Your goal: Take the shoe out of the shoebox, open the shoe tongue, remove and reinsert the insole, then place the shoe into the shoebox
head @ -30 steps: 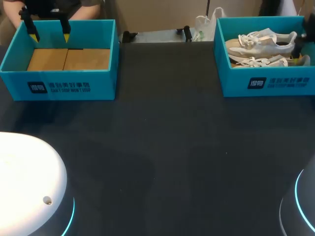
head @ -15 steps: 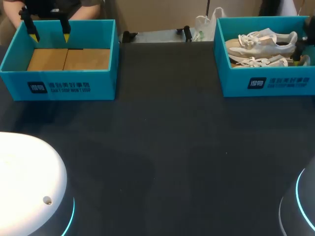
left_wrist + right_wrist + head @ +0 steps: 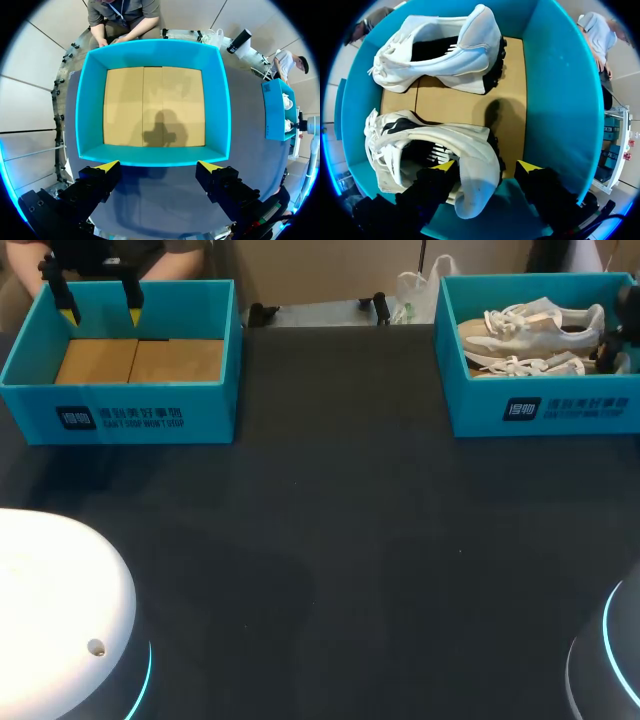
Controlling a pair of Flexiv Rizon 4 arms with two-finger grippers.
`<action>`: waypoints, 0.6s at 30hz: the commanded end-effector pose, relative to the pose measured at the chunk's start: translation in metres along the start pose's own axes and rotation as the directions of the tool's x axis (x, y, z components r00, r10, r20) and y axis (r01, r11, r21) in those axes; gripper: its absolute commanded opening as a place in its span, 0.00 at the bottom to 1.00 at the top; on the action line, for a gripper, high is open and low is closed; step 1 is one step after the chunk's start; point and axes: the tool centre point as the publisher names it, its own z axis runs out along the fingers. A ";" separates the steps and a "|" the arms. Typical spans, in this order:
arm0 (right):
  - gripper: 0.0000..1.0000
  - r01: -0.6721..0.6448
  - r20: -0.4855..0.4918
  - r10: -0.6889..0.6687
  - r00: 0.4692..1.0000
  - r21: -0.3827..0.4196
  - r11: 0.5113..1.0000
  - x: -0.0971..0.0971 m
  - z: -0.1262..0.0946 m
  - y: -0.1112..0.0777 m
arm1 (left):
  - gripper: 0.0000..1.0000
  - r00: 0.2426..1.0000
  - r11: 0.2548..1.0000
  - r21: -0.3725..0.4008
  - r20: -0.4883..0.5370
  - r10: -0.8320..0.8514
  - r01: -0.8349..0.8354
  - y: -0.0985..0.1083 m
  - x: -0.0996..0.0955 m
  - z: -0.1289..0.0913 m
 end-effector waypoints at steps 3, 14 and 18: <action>0.77 0.002 -0.002 -0.002 1.000 0.003 1.000 0.003 0.001 0.001 | 1.00 1.000 1.000 0.000 -0.001 0.000 0.000 0.000 0.000 0.000; 0.72 0.002 -0.012 -0.001 1.000 0.016 1.000 0.007 0.008 0.000 | 1.00 1.000 1.000 0.000 -0.001 0.000 0.000 0.000 0.000 0.000; 0.50 -0.001 -0.014 0.001 1.000 0.016 1.000 0.007 0.009 0.001 | 1.00 1.000 1.000 0.000 -0.001 0.000 0.000 0.000 0.000 0.000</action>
